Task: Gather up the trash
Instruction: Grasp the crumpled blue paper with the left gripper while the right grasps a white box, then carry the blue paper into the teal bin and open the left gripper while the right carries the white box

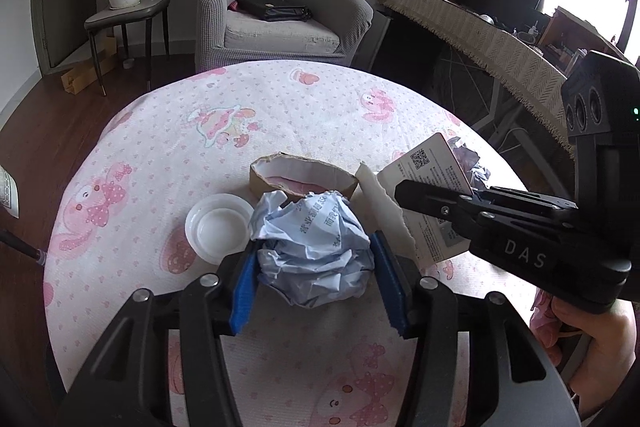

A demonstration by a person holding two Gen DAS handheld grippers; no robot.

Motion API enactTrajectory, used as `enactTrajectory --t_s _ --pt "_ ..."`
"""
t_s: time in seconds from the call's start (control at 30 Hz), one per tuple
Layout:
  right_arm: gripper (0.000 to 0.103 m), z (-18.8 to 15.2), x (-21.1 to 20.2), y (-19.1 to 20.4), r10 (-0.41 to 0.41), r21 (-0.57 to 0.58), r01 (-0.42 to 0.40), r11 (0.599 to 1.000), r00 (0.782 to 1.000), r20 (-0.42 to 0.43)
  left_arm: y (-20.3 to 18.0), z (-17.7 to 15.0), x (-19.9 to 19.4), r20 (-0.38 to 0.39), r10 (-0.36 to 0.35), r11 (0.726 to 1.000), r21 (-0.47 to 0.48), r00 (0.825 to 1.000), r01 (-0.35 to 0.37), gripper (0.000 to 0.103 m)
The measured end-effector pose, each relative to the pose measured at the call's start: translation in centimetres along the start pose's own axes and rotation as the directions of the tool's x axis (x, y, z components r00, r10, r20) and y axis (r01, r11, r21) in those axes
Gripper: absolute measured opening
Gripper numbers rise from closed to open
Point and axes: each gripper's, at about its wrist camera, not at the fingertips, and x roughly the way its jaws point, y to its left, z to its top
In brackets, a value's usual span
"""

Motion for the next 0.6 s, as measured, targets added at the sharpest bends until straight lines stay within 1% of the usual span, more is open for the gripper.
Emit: enactTrajectory --t_s 0.1,0.27,0.47,0.6 --pt "0.001 0.1 -1.1 0.2 -0.038 -0.002 0.038 0.999 0.999 0.035 0.0 -0.1 -0.8 0.02 -0.005 1.0 0.003 1.0 0.005 0.056" --pt "0.001 0.1 -2.9 0.2 -0.049 0.017 0.048 0.999 0.995 0.082 -0.4 -0.7 -2.2 0.054 -0.012 1.0 0.014 0.998 0.012 0.055" --pt "0.001 -0.7 -3.6 1.6 -0.052 0.007 0.051 0.999 0.995 0.08 0.1 -1.9 -4.1 0.082 0.006 1.0 0.007 0.997 -0.006 0.055" --pt "0.001 -1.6 -4.0 3.1 -0.046 -0.001 0.046 0.999 0.996 0.081 0.4 -3.0 -5.2 0.077 0.029 0.999 0.014 0.997 -0.03 0.055"
